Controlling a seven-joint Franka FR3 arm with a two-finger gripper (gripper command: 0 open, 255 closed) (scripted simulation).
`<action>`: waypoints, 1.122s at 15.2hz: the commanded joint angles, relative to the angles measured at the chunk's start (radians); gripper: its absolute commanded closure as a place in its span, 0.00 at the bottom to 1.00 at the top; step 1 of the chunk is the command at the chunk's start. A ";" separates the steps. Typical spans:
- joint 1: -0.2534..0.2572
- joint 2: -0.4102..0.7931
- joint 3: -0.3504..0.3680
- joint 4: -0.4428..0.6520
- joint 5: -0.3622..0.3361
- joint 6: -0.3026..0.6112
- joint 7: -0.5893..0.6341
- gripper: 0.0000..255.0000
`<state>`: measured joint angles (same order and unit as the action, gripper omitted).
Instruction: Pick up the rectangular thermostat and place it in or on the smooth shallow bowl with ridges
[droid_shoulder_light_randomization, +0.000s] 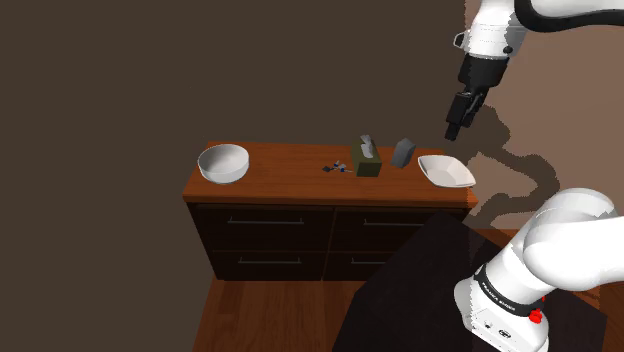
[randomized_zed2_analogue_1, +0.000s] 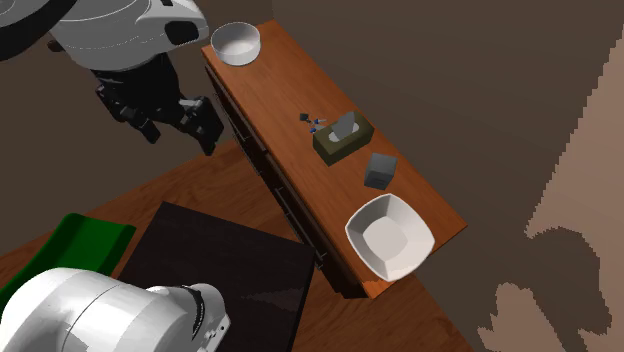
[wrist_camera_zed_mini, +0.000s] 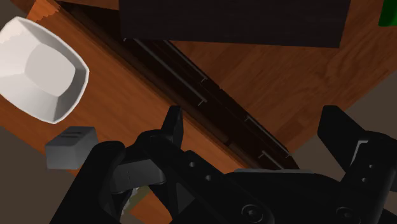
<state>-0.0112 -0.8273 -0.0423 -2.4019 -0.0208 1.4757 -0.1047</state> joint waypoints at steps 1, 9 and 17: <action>0.000 0.000 0.000 0.000 0.000 0.000 0.000 0.00; -0.034 0.185 -0.153 -0.012 -0.094 0.176 -0.168 0.00; -0.050 0.445 -0.294 0.062 -0.125 0.344 -0.338 0.00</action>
<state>-0.0590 -0.4192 -0.3180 -2.3534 -0.1446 1.7972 -0.4175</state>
